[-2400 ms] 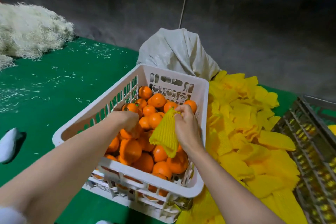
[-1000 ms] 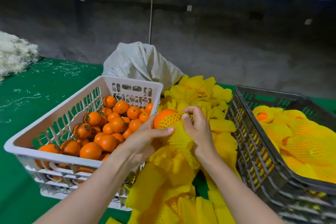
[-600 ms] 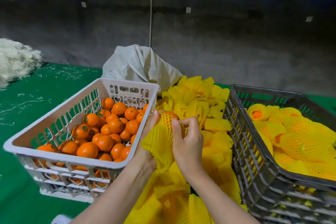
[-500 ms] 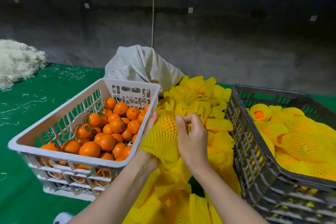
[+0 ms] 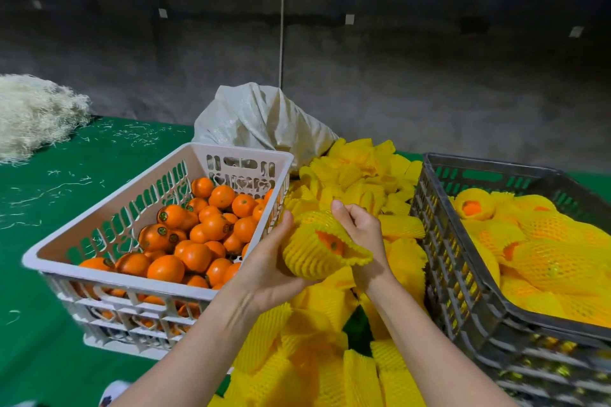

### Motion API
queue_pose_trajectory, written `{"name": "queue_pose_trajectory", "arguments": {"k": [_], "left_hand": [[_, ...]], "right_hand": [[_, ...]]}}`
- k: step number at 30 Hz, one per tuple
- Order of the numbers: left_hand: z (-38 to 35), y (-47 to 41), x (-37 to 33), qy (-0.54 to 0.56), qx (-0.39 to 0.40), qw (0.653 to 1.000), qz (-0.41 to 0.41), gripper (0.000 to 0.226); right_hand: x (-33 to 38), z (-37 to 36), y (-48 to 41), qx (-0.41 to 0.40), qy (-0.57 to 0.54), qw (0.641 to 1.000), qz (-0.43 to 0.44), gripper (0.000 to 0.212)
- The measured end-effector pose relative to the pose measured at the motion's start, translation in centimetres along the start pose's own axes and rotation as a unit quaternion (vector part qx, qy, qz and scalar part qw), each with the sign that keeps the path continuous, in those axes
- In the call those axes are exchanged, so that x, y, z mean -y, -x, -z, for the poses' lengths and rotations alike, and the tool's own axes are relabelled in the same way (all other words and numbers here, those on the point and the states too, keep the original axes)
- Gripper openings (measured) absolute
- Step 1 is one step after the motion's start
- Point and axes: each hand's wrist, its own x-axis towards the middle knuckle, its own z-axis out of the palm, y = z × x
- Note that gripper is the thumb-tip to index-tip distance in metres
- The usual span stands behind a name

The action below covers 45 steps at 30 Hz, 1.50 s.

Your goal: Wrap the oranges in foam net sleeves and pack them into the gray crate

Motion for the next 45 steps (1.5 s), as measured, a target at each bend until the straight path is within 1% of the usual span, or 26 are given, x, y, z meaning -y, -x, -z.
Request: {"name": "queue_pose_trajectory", "arguments": {"k": [2, 5, 8, 11, 13, 15, 16, 17, 18, 20, 21, 23, 25, 28, 32, 35, 36, 37, 39, 40, 42, 45], "left_hand": [[-0.2, -0.4, 0.2, -0.002, -0.017, 1.000, -0.006, 0.053], [-0.3, -1.0, 0.4, 0.014, -0.028, 1.000, -0.002, 0.058], [-0.4, -1.1, 0.4, 0.025, -0.013, 1.000, 0.003, 0.054], [-0.2, -1.5, 0.3, 0.029, -0.016, 0.999, 0.002, 0.048], [-0.1, -1.8, 0.4, 0.013, -0.048, 0.999, 0.000, 0.044], [0.0, -2.0, 0.5, -0.004, -0.080, 0.997, -0.001, 0.042], [-0.1, -2.0, 0.5, -0.019, -0.084, 0.996, -0.005, 0.043], [-0.2, -2.0, 0.4, -0.035, -0.086, 0.996, -0.015, 0.045], [-0.4, -2.0, 0.3, -0.049, -0.095, 0.994, -0.029, 0.048], [-0.7, -2.3, 0.4, -0.070, -0.113, 0.990, -0.052, 0.054], [-0.8, -2.5, 0.5, -0.069, -0.122, 0.988, -0.060, 0.055], [-0.9, -2.8, 0.8, -0.065, -0.145, 0.985, -0.071, 0.052], [-0.9, -3.1, 1.0, -0.068, -0.137, 0.985, -0.073, 0.048], [-1.1, -3.1, 1.2, -0.079, -0.124, 0.987, -0.067, 0.047], [-1.5, -3.4, 1.5, -0.050, -0.143, 0.987, -0.051, 0.049], [-1.9, -3.4, 1.8, -0.038, -0.166, 0.985, -0.012, 0.040], [-2.2, -3.4, 1.7, -0.037, -0.174, 0.984, -0.003, 0.038], [-2.5, -3.4, 1.4, -0.042, -0.181, 0.983, -0.001, 0.039], [-2.9, -3.6, 0.9, -0.055, -0.198, 0.979, -0.004, 0.048], [-3.1, -3.7, 0.8, -0.058, -0.203, 0.977, -0.006, 0.051], [-3.3, -3.7, 0.9, -0.071, -0.202, 0.977, -0.013, 0.051], [-3.3, -3.9, 1.5, -0.066, -0.191, 0.978, -0.043, 0.046]], "right_hand": [[-0.2, -0.2, 0.2, -0.002, -0.034, 0.999, -0.017, 0.039], [-0.5, -0.4, 0.3, 0.006, -0.026, 1.000, 0.012, 0.031], [-0.8, -0.3, 0.1, -0.002, -0.025, 0.999, 0.021, 0.024], [-1.3, -0.1, 0.2, -0.024, -0.032, 0.999, 0.005, 0.030], [-1.5, 0.2, 0.3, -0.011, 0.020, 1.000, 0.000, 0.037], [-1.4, 0.8, 0.4, 0.017, 0.048, 0.998, -0.026, 0.033], [-1.1, 1.0, 0.5, 0.023, 0.028, 0.998, -0.056, 0.031], [-0.7, 1.2, 0.6, 0.031, -0.014, 0.996, -0.085, 0.034], [-0.4, 1.3, 0.7, 0.048, -0.056, 0.993, -0.095, 0.040], [0.2, 1.1, 1.3, 0.103, -0.092, 0.987, -0.078, 0.046], [0.4, 0.8, 1.6, 0.120, -0.099, 0.985, -0.073, 0.047], [0.5, 0.2, 2.1, 0.116, -0.123, 0.983, -0.076, 0.043], [0.2, 0.0, 2.3, 0.096, -0.162, 0.979, -0.082, 0.039], [-0.1, 0.1, 2.4, 0.059, -0.188, 0.977, -0.086, 0.040], [-0.3, 0.0, 2.5, 0.036, -0.169, 0.983, -0.062, 0.043], [-0.3, 0.6, 2.4, 0.040, -0.114, 0.992, -0.036, 0.036], [-0.3, 1.0, 2.5, 0.046, -0.100, 0.994, -0.019, 0.037], [-0.2, 1.4, 2.6, 0.060, -0.085, 0.995, 0.007, 0.047], [-0.3, 2.0, 2.8, 0.111, -0.057, 0.991, 0.041, 0.075], [-0.3, 2.1, 2.9, 0.128, -0.030, 0.990, 0.056, 0.081], [-0.5, 2.3, 2.9, 0.125, 0.024, 0.987, 0.096, 0.084], [-0.9, 2.6, 2.9, 0.089, 0.000, 0.991, 0.099, 0.078]]}}
